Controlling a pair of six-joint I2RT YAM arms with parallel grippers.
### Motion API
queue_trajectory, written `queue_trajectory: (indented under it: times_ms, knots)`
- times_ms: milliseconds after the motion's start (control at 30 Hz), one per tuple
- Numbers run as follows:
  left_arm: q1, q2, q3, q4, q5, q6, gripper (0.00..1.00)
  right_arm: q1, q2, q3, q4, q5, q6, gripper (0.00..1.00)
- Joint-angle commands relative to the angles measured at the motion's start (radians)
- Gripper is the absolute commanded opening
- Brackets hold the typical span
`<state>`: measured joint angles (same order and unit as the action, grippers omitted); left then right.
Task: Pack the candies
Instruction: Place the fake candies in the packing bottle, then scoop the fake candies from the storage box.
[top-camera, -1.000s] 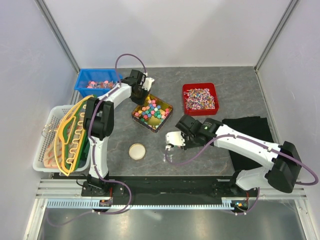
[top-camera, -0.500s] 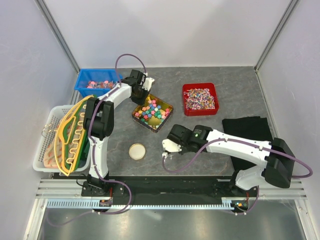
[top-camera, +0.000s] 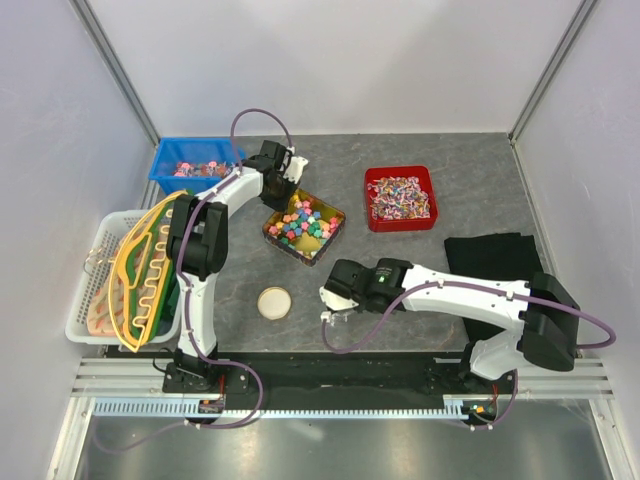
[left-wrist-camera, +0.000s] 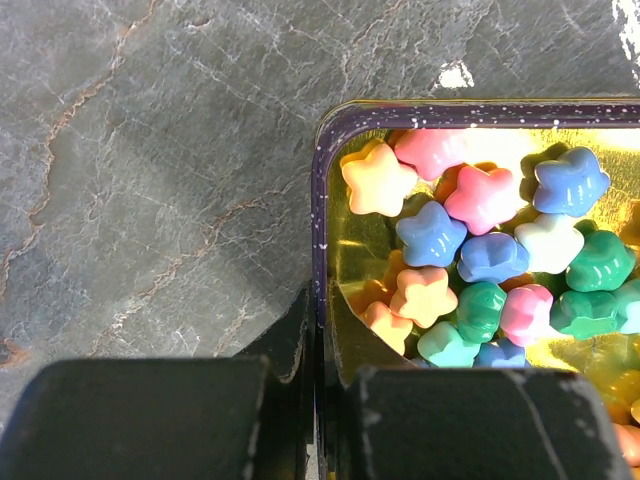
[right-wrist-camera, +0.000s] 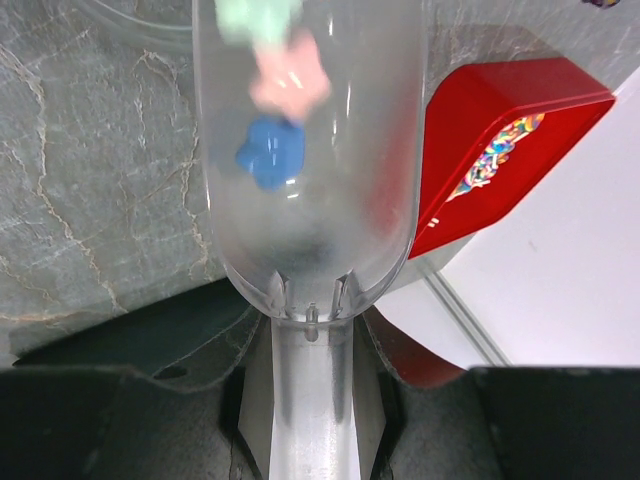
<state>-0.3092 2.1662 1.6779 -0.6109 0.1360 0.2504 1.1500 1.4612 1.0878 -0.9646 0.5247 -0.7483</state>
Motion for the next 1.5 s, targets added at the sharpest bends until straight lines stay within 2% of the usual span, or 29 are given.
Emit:
queue_trajectory:
  times_ms: [0,500,733,867,1033,1200,1467]
  knots:
    - [0.005,-0.083,0.005,0.036,0.020,-0.039,0.02,0.028,0.008,0.055,0.000,0.060,-0.006,0.00]
    - [0.012,-0.085,0.011,0.040,0.022,-0.045,0.02,0.048,-0.001,0.066,-0.002,0.090,-0.017,0.00]
    - [0.012,-0.121,-0.007,0.050,0.056,-0.037,0.02,0.037,-0.019,0.179,0.035,0.058,-0.029,0.00]
    - [0.013,-0.158,-0.020,0.051,0.088,-0.023,0.02,0.008,0.023,0.178,0.159,0.177,-0.094,0.00]
    - [0.012,-0.200,-0.041,0.062,0.073,-0.011,0.02,-0.105,0.117,0.240,0.320,0.215,-0.222,0.00]
    - [0.002,-0.221,-0.049,0.063,0.068,0.000,0.02,-0.185,0.256,0.359,0.409,0.271,-0.319,0.00]
    - [-0.011,-0.238,-0.060,0.069,-0.013,0.015,0.02,-0.205,0.389,0.422,0.464,0.345,-0.462,0.00]
